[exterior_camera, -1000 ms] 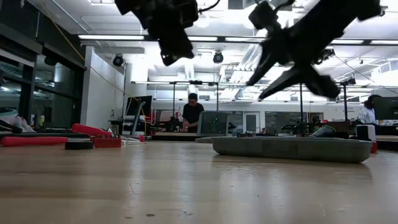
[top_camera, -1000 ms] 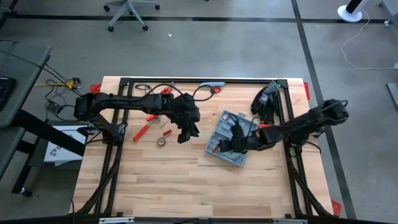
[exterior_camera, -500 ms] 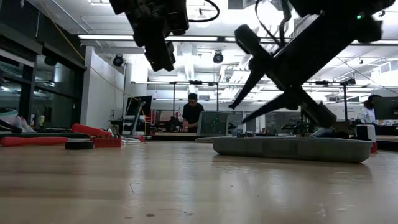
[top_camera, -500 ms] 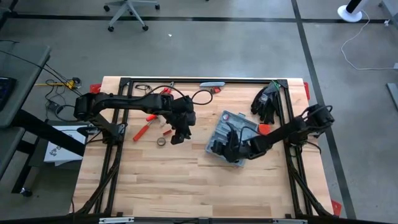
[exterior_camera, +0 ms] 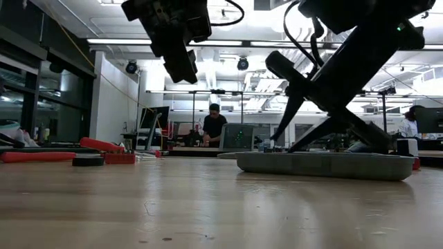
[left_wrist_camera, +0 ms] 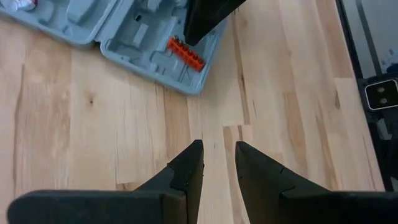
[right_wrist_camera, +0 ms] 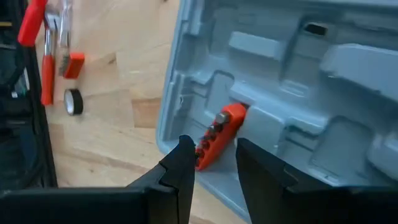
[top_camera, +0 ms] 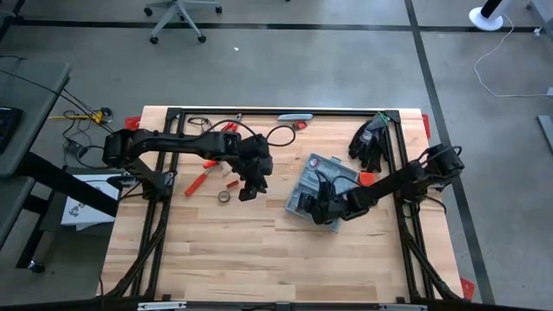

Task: Prefit tool cases
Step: Put the right orange multi-bit set into the gray tool case

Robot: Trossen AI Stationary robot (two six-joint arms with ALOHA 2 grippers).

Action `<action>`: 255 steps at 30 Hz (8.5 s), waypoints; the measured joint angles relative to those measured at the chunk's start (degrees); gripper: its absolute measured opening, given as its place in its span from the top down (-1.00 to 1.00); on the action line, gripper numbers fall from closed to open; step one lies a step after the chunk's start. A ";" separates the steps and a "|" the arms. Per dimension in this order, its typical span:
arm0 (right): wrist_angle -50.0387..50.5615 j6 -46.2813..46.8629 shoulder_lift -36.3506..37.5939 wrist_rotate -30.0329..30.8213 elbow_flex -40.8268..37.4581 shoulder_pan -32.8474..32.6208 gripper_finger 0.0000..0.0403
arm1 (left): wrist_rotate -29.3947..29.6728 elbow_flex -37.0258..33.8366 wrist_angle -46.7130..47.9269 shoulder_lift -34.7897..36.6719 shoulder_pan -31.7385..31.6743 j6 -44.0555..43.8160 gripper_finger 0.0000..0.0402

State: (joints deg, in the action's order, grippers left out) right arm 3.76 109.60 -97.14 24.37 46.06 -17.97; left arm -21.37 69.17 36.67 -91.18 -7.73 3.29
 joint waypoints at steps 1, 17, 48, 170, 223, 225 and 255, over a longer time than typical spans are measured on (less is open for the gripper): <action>-0.16 -0.51 0.00 -0.27 0.00 0.34 0.45 | 0.00 -0.02 0.13 0.00 0.00 -0.02 0.57; -7.79 -13.20 -5.05 -9.22 0.22 10.09 0.46 | 0.03 -0.02 -0.03 0.00 1.20 -1.25 0.57; -8.11 -17.95 -5.25 -15.28 -0.04 14.59 0.45 | 3.02 0.02 -18.68 -14.65 2.16 5.74 0.57; 6.59 -17.91 5.55 3.62 0.02 -5.65 0.45 | 53.71 14.01 2.41 -18.70 9.80 1.38 0.90; 14.03 -14.80 10.60 5.51 -0.04 -9.82 0.45 | 15.55 14.01 -7.43 -24.04 2.79 -0.05 0.90; 19.74 -11.27 11.87 6.20 -0.04 -10.40 0.45 | 24.28 14.01 -8.14 -24.04 6.12 3.06 0.90; 26.26 -6.58 12.61 9.01 -0.04 -11.33 0.45 | 44.13 17.84 -12.17 -33.42 19.67 8.39 0.15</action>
State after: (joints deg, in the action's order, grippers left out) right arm 30.02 103.02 -84.53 33.39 46.02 -29.30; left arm 22.76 87.00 24.50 -124.60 11.94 11.68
